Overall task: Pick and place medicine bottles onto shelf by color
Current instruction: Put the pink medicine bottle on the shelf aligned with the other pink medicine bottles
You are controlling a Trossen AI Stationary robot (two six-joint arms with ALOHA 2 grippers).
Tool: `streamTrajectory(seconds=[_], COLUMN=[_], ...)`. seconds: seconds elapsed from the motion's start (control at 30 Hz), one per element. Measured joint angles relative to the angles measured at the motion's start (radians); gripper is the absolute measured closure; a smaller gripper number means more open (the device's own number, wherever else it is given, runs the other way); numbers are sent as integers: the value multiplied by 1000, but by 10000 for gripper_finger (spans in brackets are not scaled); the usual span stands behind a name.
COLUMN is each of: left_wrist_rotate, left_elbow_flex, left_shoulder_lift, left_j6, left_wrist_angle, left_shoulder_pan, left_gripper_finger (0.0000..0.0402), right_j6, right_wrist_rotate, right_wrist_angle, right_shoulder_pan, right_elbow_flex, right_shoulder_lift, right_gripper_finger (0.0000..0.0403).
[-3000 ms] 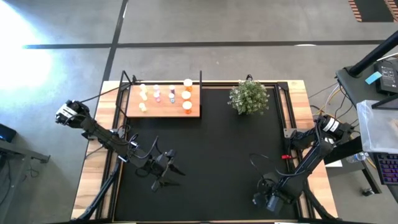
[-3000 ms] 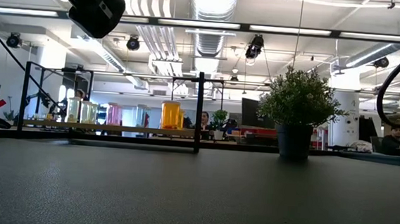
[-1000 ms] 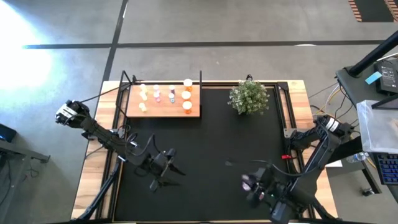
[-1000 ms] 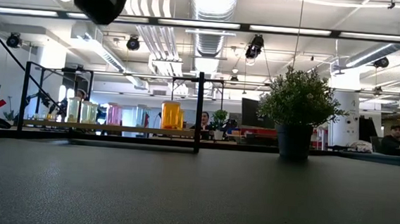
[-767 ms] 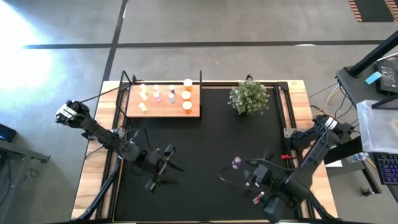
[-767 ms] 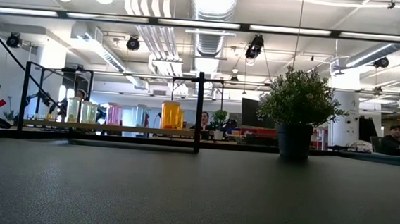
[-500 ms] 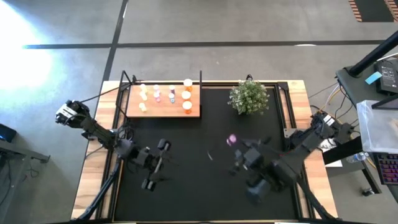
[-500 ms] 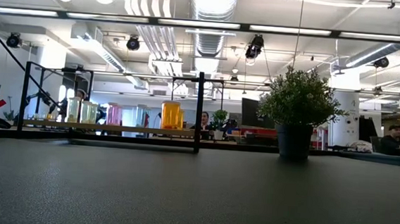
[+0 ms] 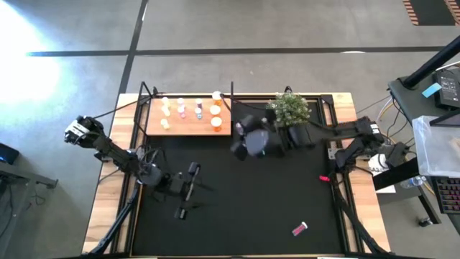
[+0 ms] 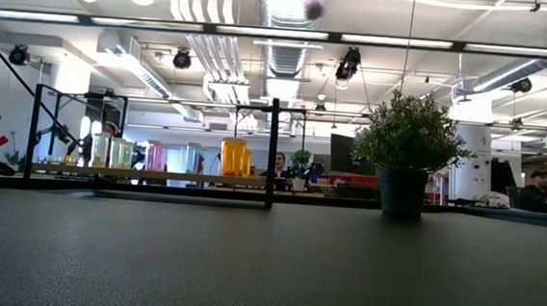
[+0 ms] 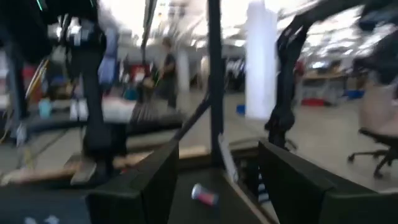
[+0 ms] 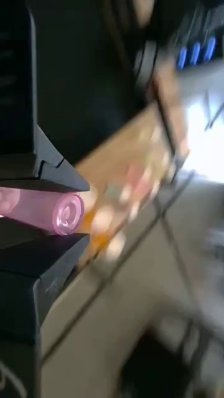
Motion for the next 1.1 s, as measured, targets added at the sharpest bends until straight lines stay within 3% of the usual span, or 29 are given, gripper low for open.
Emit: streamTrajectory(seconds=[0.2,0.27,0.4,0.57,0.7,0.83,0.97,1.1], left_wrist_rotate=[-137,-205,-344,-411,-411,-388,-222,-50], left_elbow_flex=[-13,-19,-27,-25,-22,-11,10,27], left_shoulder_lift=[41,57,73,73,73,75,75,75], left_j6=[-35,-35,-1,227,422,518,461,438], left_wrist_angle=[-24,-26,-15,122,234,317,340,369], left_shoulder_pan=[0,0,3,32,80,160,246,293], left_gripper_finger=[198,198,198,198,198,198,198,198], right_j6=[-307,-374,-466,-539,-543,-491,-470,-475], right_wrist_rotate=[-483,-614,-646,-644,-711,-807,-837,-917], right_wrist_angle=[572,691,810,949,1092,1381,1667,1889], right_shoulder_pan=[-103,-111,-113,-121,-149,-180,-181,-183], right_elbow_flex=[-107,-138,-203,-329,-498,-698,-849,-908], right_shoulder_lift=[1,0,-39,-137,-234,-303,-290,-223], right_gripper_finger=[311,311,311,311,311,311,311,311])
